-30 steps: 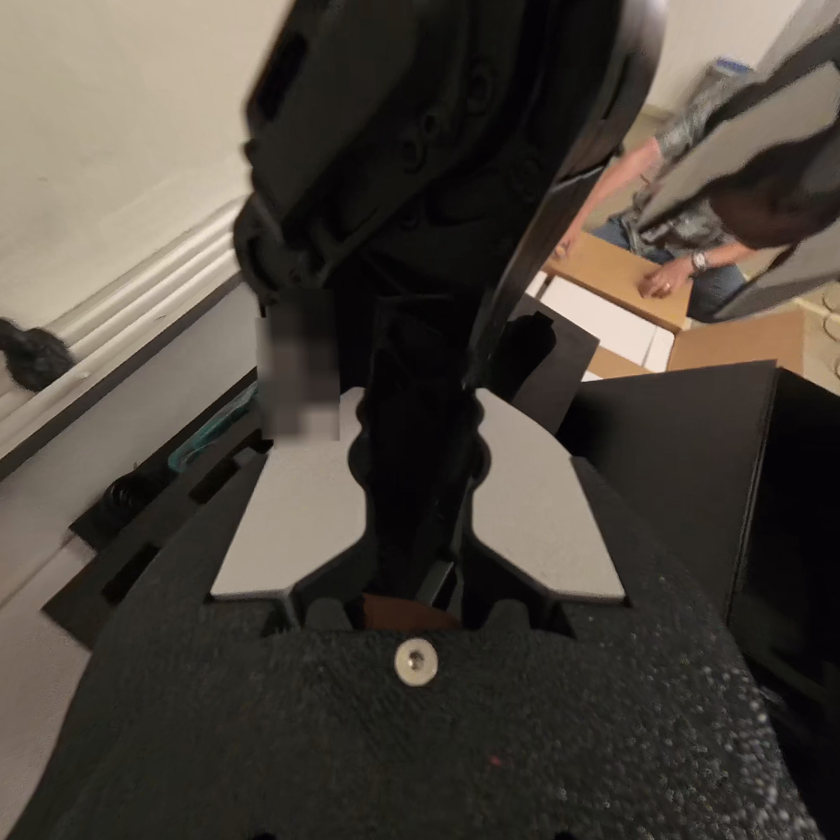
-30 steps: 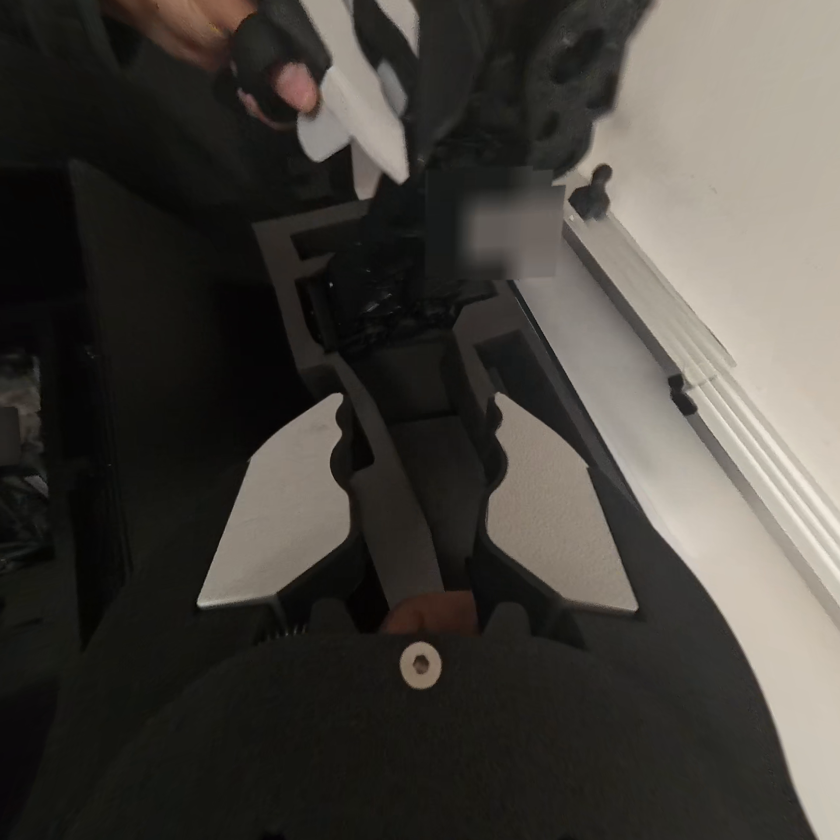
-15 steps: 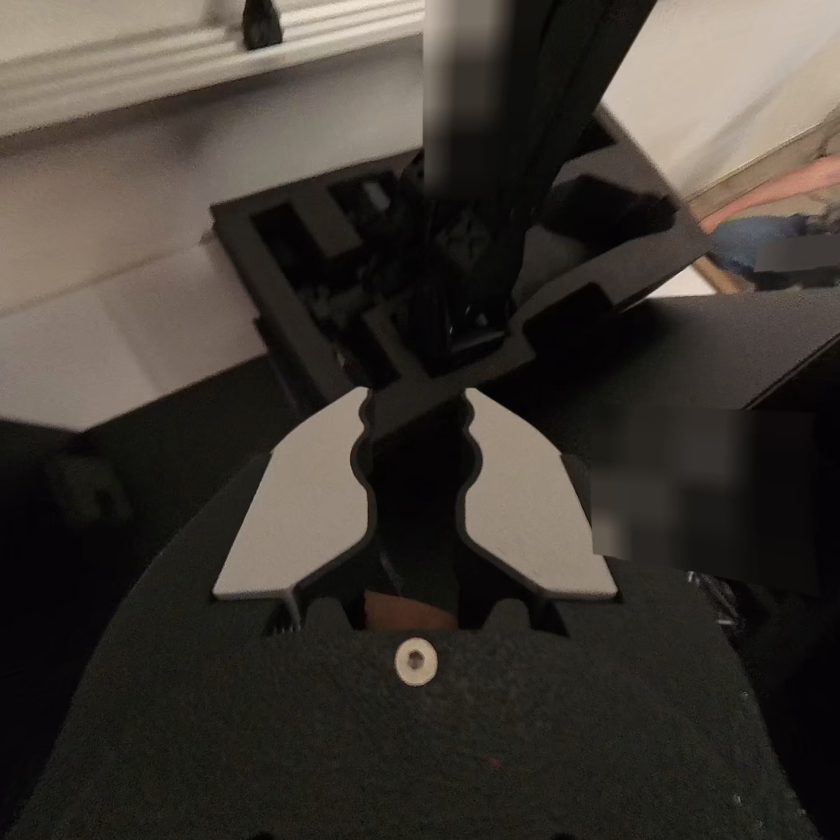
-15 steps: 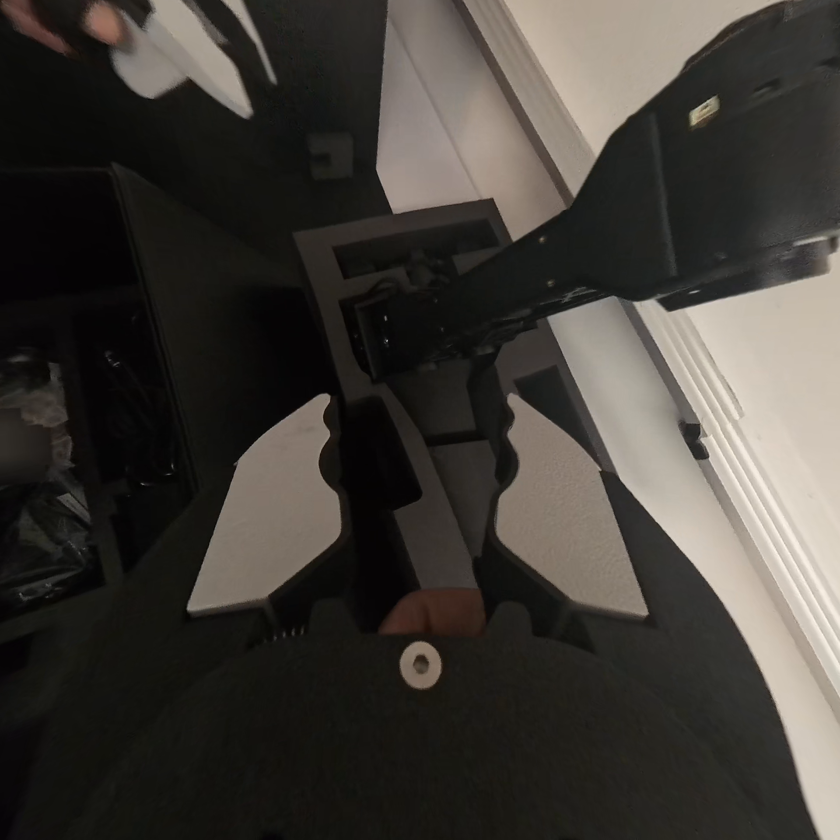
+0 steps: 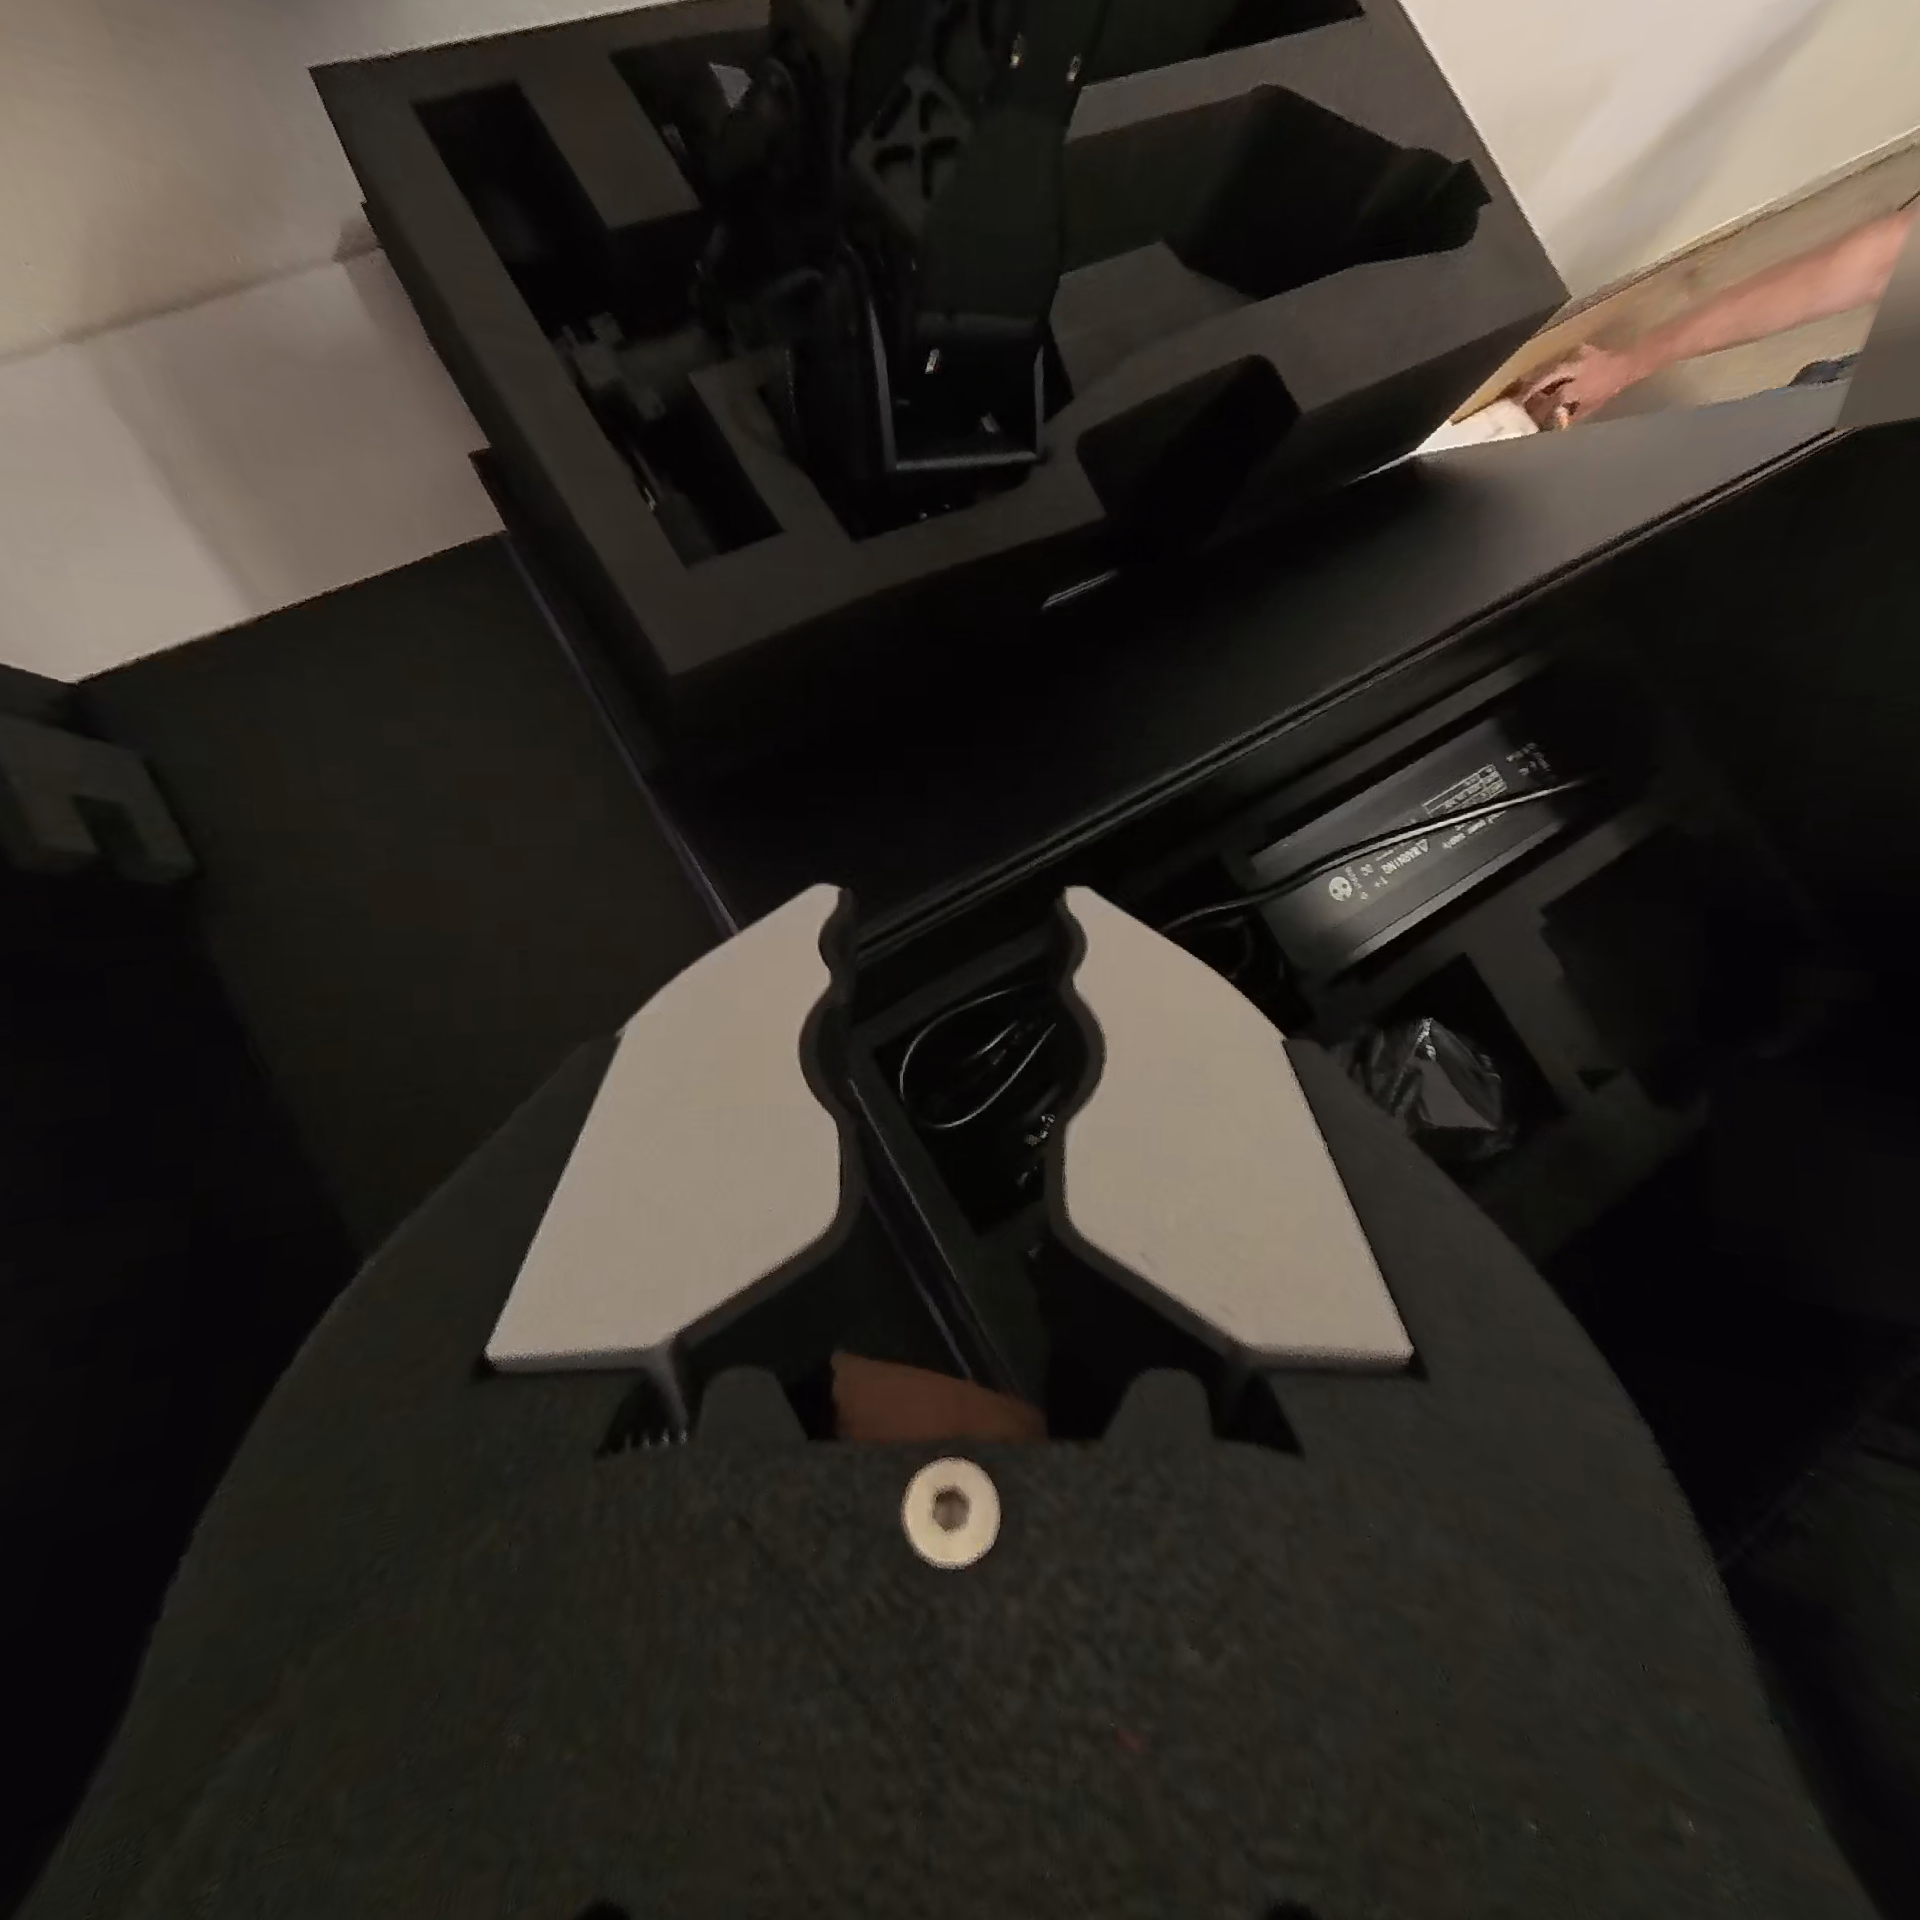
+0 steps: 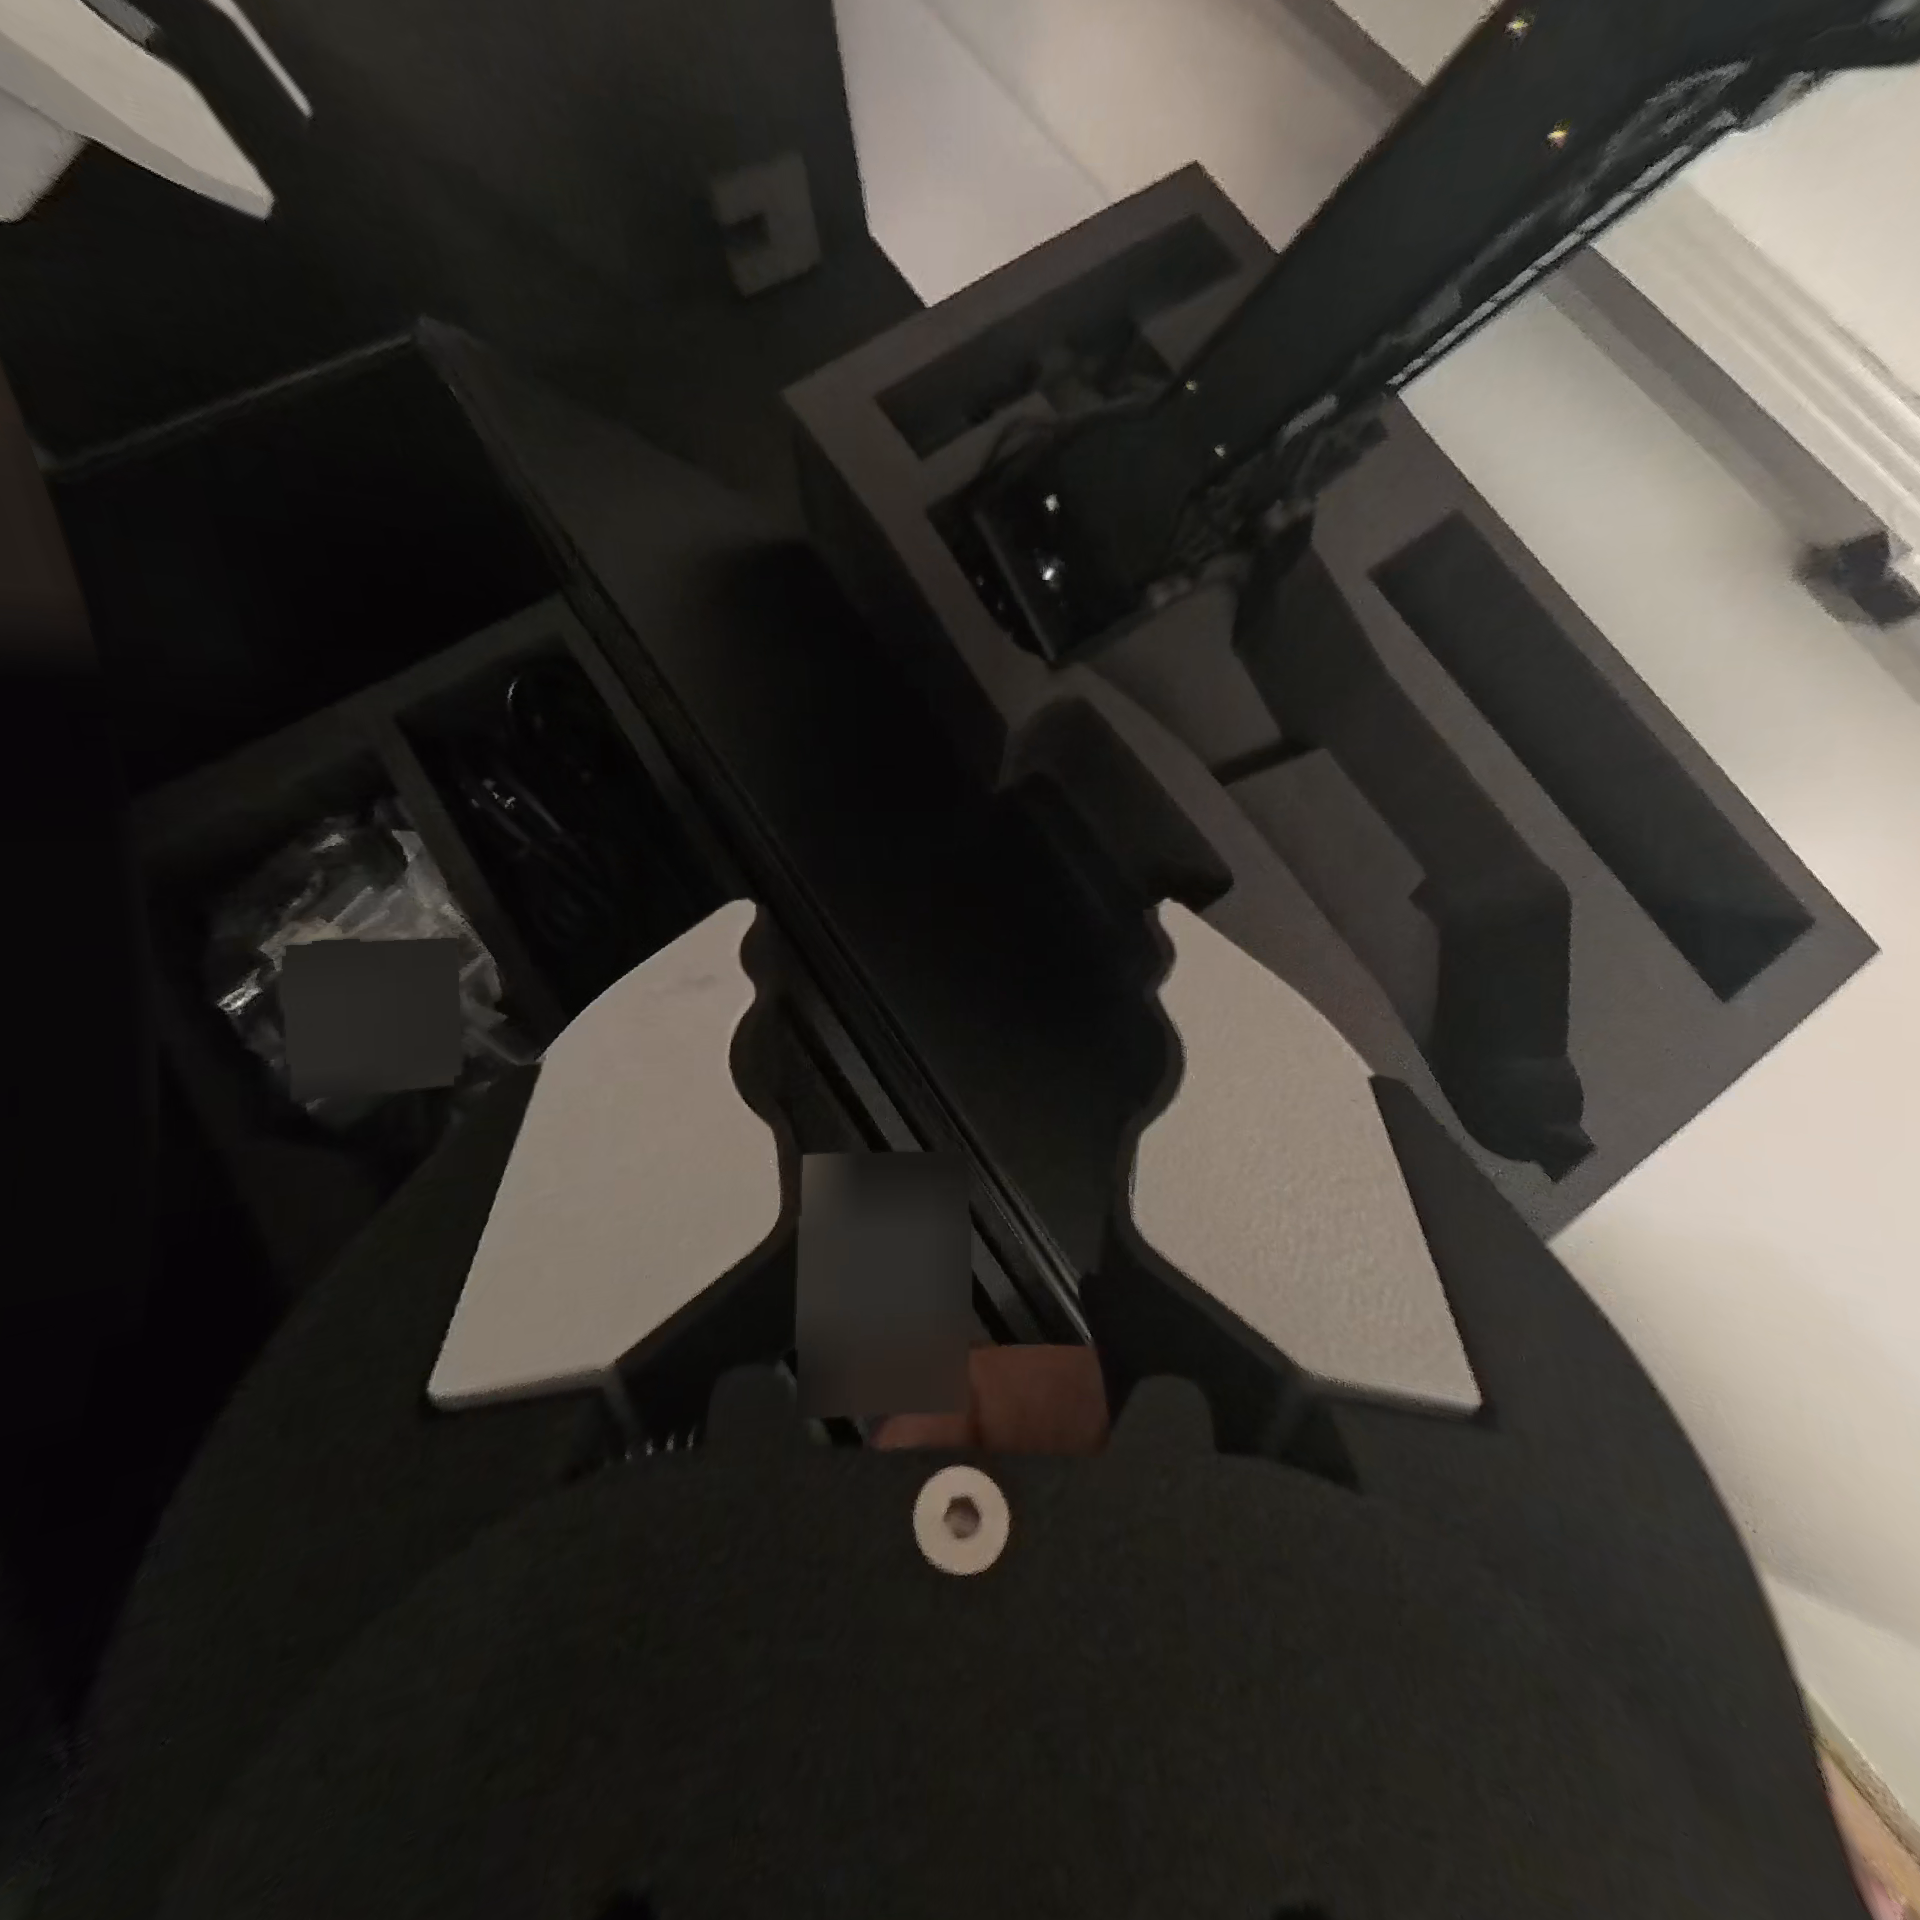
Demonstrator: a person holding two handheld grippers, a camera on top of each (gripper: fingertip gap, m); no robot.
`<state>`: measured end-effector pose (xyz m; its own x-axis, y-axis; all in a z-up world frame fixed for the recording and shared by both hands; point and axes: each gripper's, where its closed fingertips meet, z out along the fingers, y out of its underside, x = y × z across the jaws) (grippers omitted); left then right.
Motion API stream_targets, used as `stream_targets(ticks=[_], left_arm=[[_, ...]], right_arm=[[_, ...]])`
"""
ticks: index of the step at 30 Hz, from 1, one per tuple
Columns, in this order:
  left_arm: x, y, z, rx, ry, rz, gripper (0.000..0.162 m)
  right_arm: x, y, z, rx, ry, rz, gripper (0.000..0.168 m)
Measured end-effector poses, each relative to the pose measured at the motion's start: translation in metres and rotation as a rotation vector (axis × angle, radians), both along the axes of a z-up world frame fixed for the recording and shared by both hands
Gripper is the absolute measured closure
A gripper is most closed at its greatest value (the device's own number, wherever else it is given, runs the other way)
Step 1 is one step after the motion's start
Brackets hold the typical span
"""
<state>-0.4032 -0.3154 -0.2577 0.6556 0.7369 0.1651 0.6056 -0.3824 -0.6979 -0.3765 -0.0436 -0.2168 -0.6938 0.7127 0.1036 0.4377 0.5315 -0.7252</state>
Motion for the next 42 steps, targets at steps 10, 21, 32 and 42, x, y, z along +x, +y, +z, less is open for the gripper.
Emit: stream_targets(ticks=[10,21,32,42], left_arm=[[-0.048,0.023,0.007,-0.132,0.087,-0.035,0.128],[-0.073,0.036,-0.015,-0.015,-0.06,0.008,0.125],[-0.074,0.025,-0.027,0.033,-0.125,0.028,0.126],[-0.125,0.021,-0.055,-0.459,0.173,-0.099,0.126]], right_arm=[[-0.053,-0.019,0.042,0.515,0.294,0.287,0.101],[-0.178,-0.067,-0.022,1.377,0.565,0.854,0.08],[-0.215,-0.055,-0.042,1.776,0.404,1.068,0.11],[-0.256,-0.052,-0.036,1.891,0.689,1.009,0.115]])
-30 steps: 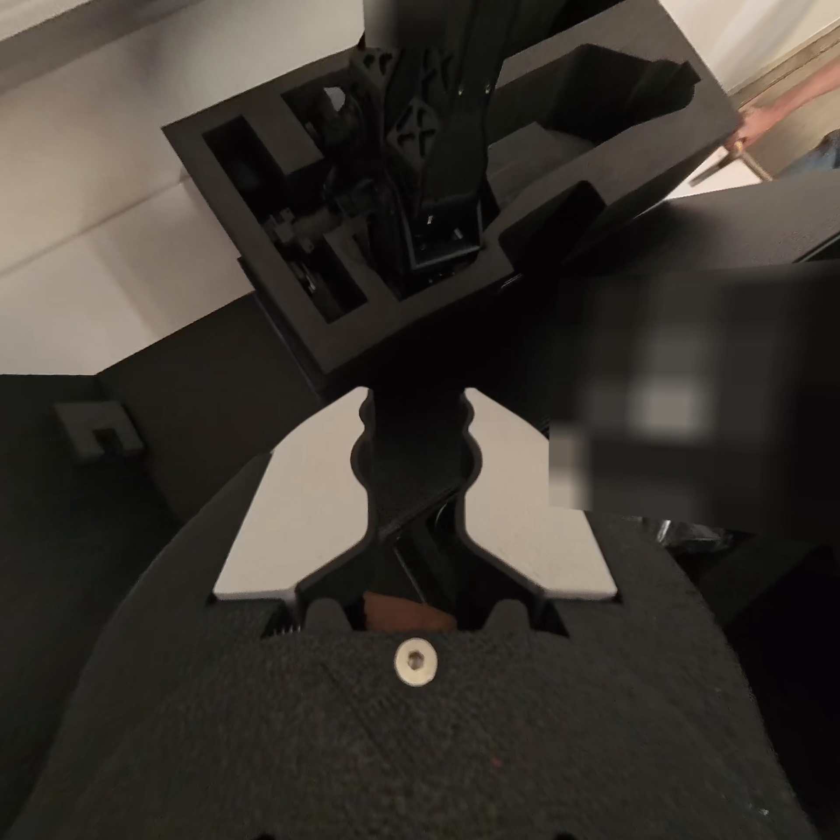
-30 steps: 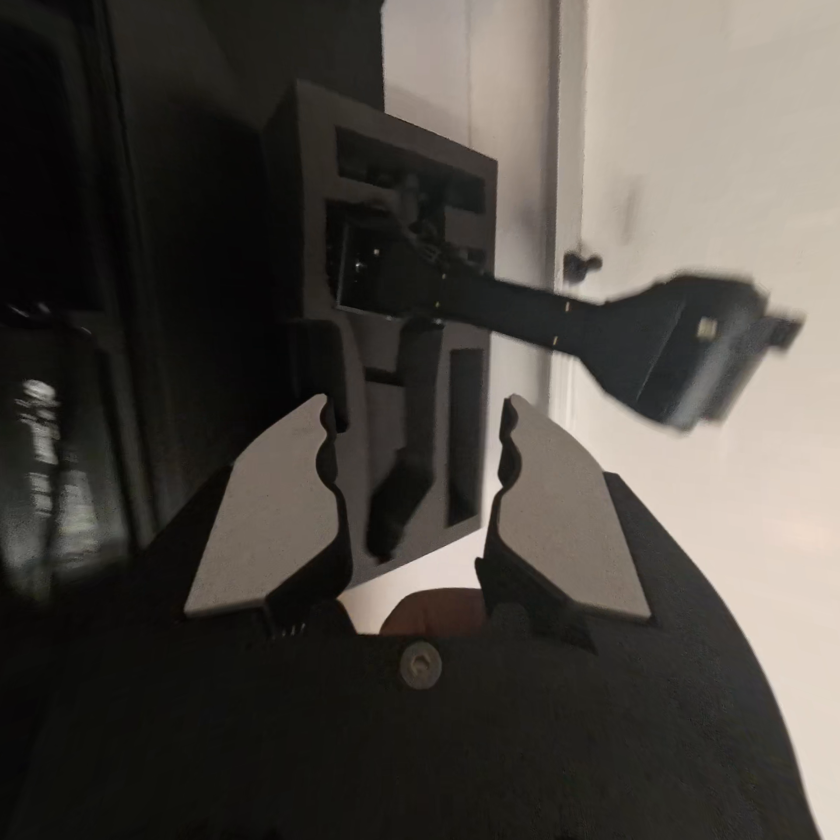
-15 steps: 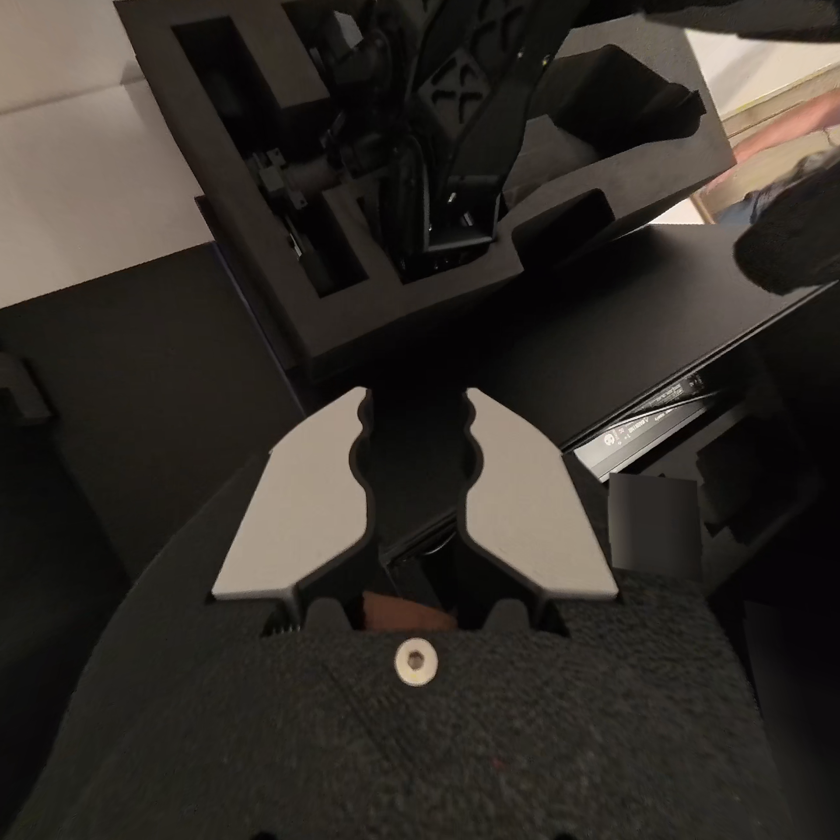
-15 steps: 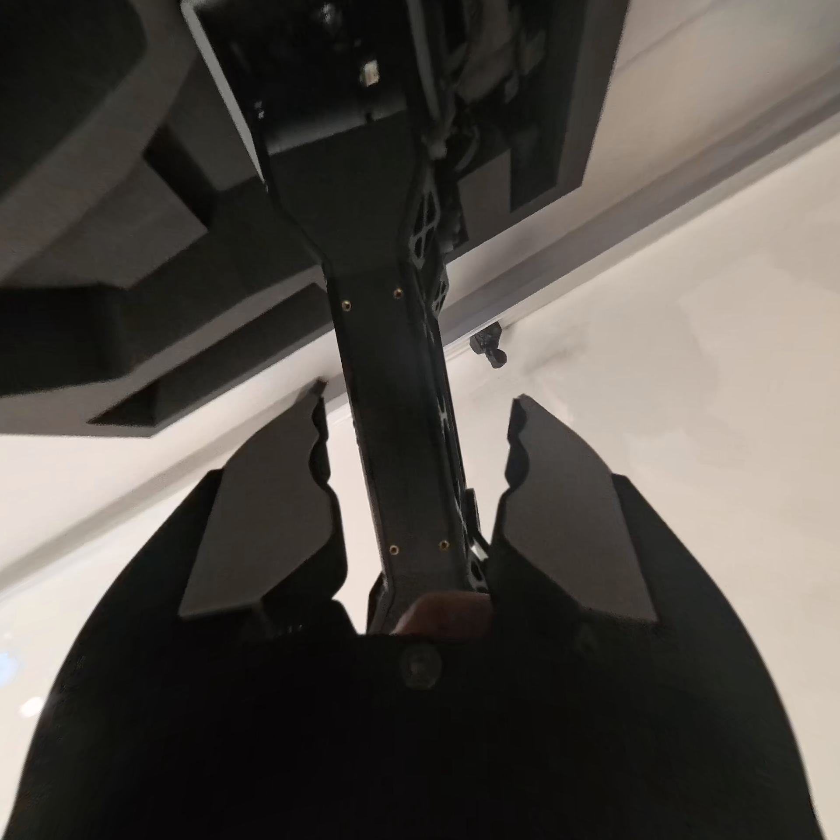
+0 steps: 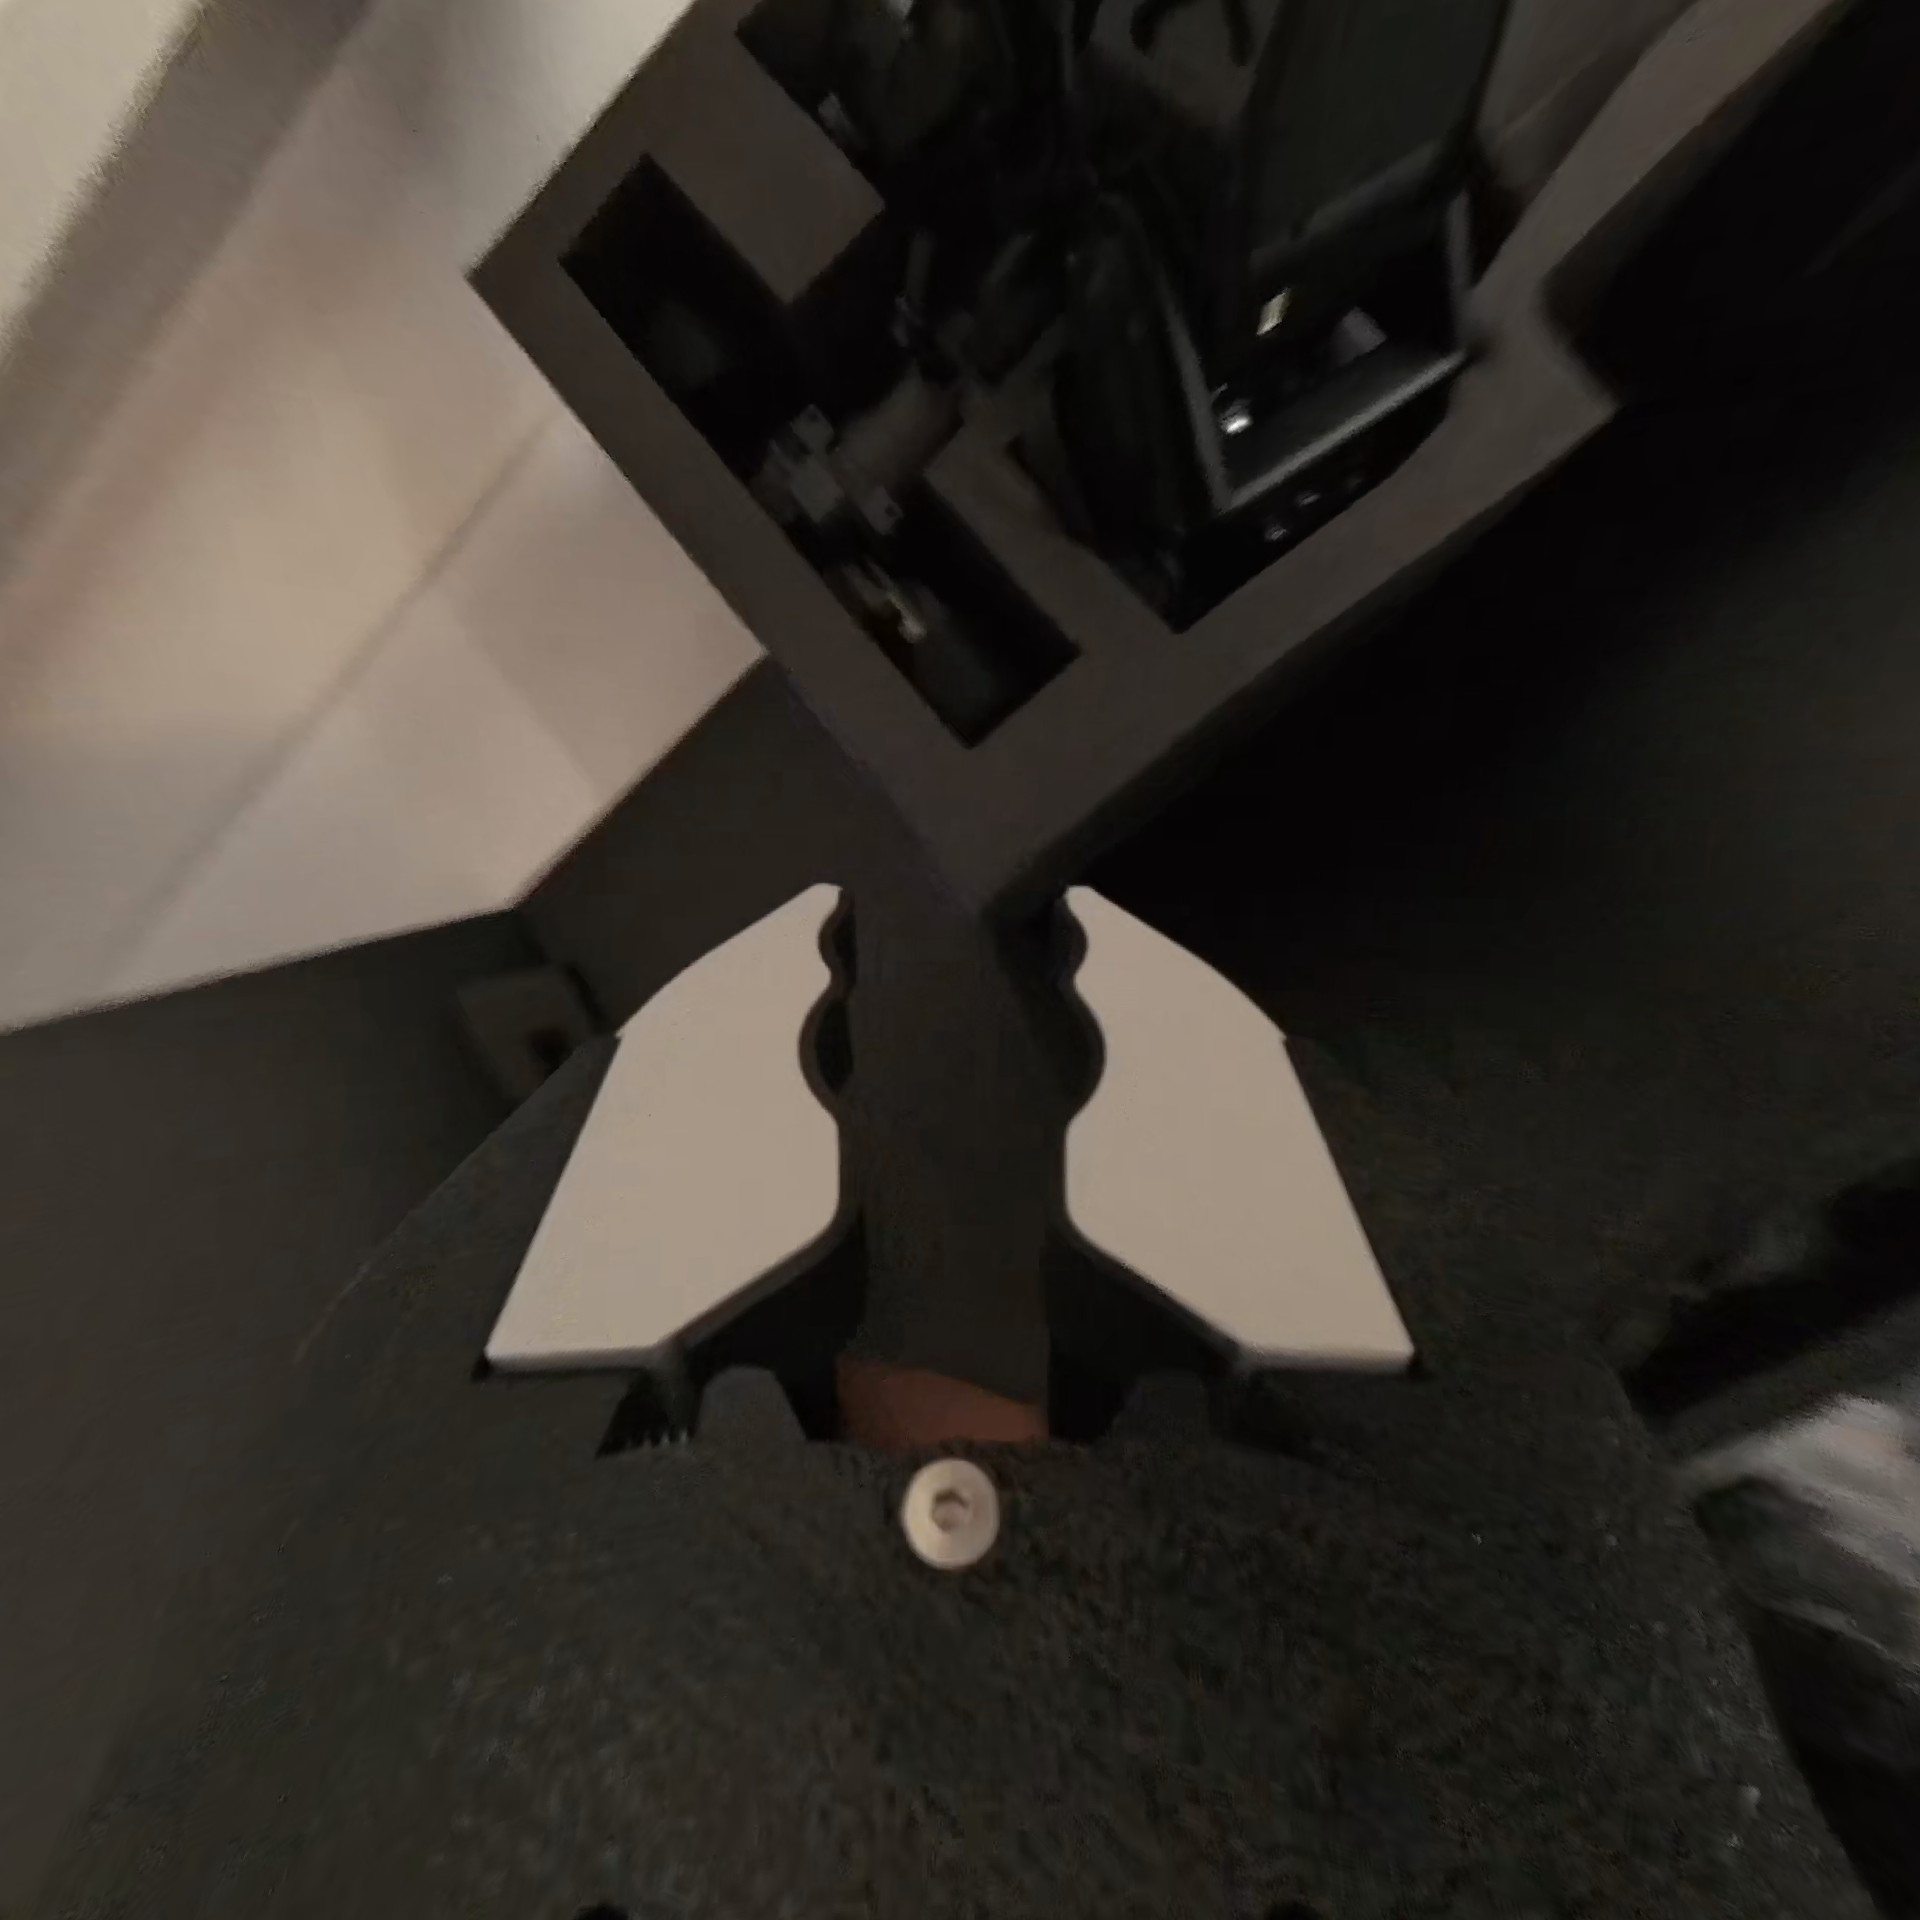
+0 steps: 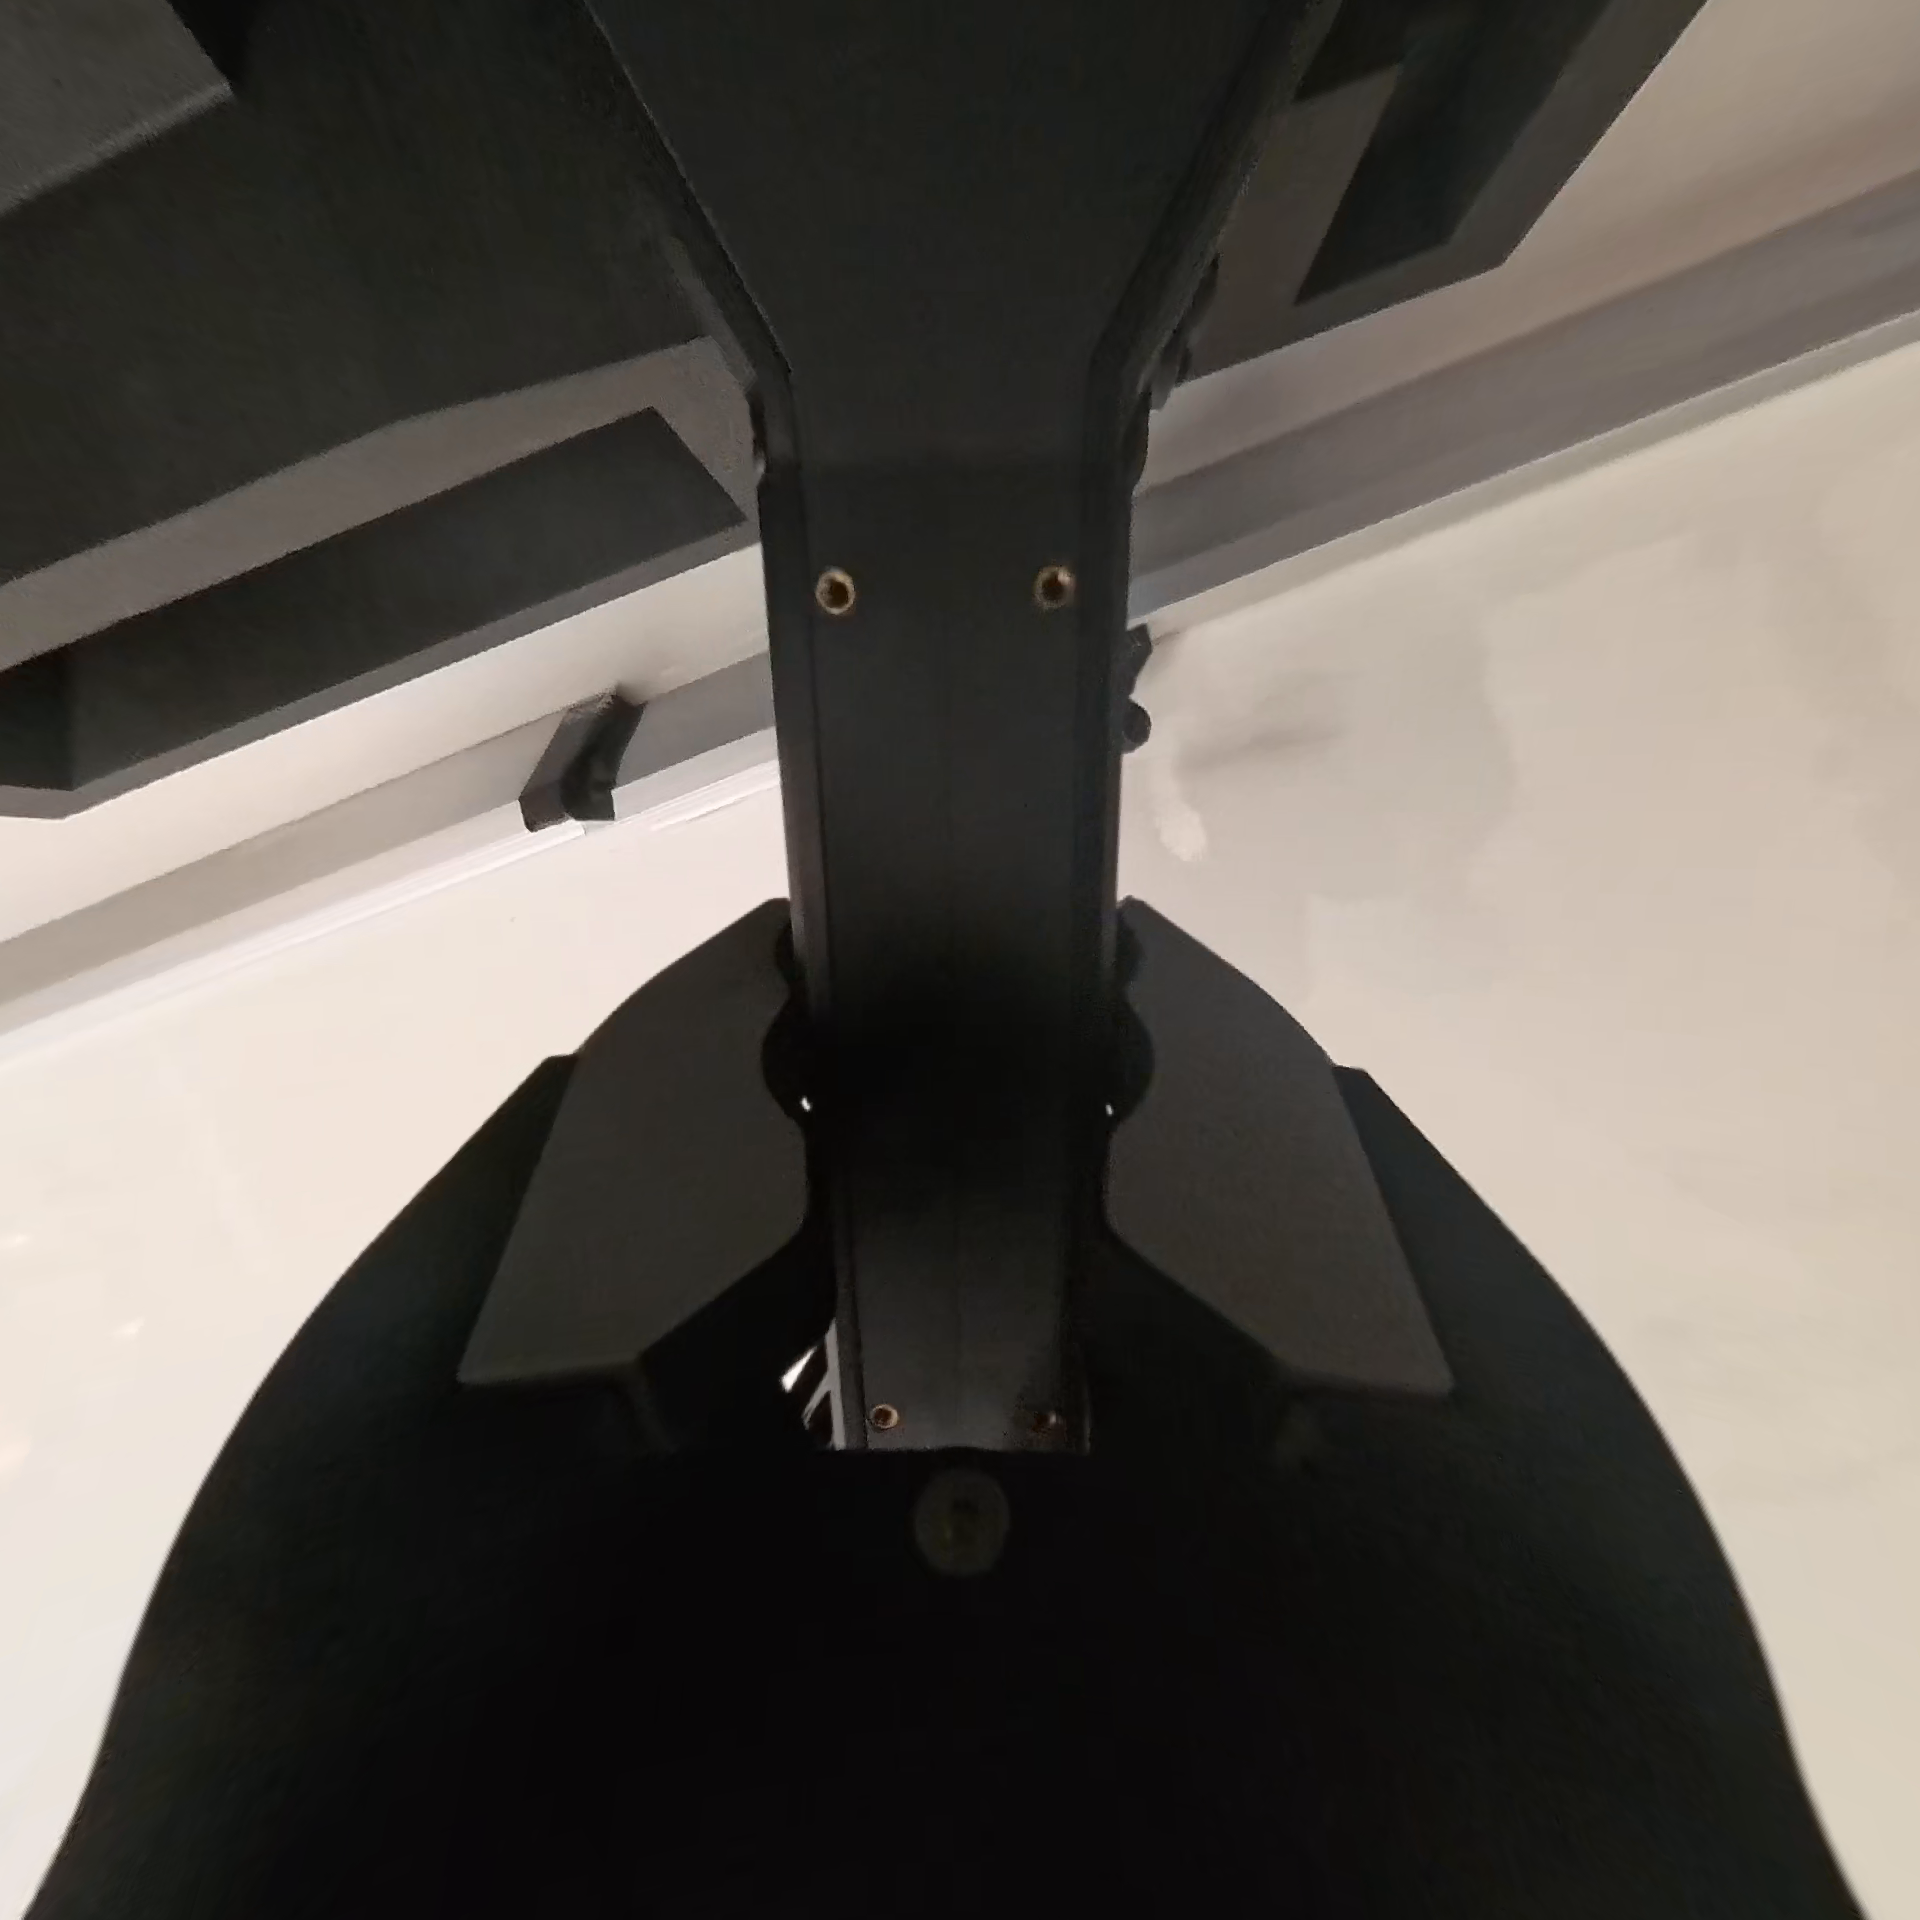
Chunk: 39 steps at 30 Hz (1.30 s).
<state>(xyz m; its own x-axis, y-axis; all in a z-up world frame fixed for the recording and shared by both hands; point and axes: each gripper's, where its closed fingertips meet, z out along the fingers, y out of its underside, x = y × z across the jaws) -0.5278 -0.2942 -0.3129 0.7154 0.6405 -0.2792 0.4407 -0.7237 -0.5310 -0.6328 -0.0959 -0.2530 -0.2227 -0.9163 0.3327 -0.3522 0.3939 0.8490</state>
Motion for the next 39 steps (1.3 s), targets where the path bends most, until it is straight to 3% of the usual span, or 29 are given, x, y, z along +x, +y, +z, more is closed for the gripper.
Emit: stream_targets(ticks=[3,6,14,28,35,36,38,39], left_arm=[[-0.025,-0.006,-0.013,-0.231,0.145,-0.115,0.125],[-0.038,-0.004,-0.023,-0.277,0.192,-0.219,0.128],[-0.05,0.0,-0.028,-0.132,0.139,-0.201,0.128],[-0.043,0.006,-0.052,-0.123,0.027,-0.223,0.131],[-0.047,0.024,-0.054,-0.055,-0.017,-0.221,0.132],[-0.047,0.027,-0.054,-0.038,-0.029,-0.217,0.132],[-0.046,0.032,-0.053,-0.007,-0.05,-0.213,0.132],[-0.046,0.034,-0.051,0.012,-0.058,-0.209,0.132]], right_arm=[[0.0,-0.002,0.0,-0.015,-0.006,0.01,0.115],[0.0,-0.002,0.0,-0.035,-0.005,0.002,0.115],[-0.002,0.003,-0.002,-0.103,-0.022,0.0,0.115],[0.004,0.045,-0.025,-0.413,-0.023,-0.041,0.111],[0.005,0.043,-0.024,-0.446,0.013,-0.001,0.113],[0.005,0.042,-0.022,-0.451,0.031,0.011,0.111],[0.012,0.041,-0.021,-0.407,0.047,0.012,0.085],[0.023,0.034,-0.023,-0.409,0.011,0.019,0.081]])
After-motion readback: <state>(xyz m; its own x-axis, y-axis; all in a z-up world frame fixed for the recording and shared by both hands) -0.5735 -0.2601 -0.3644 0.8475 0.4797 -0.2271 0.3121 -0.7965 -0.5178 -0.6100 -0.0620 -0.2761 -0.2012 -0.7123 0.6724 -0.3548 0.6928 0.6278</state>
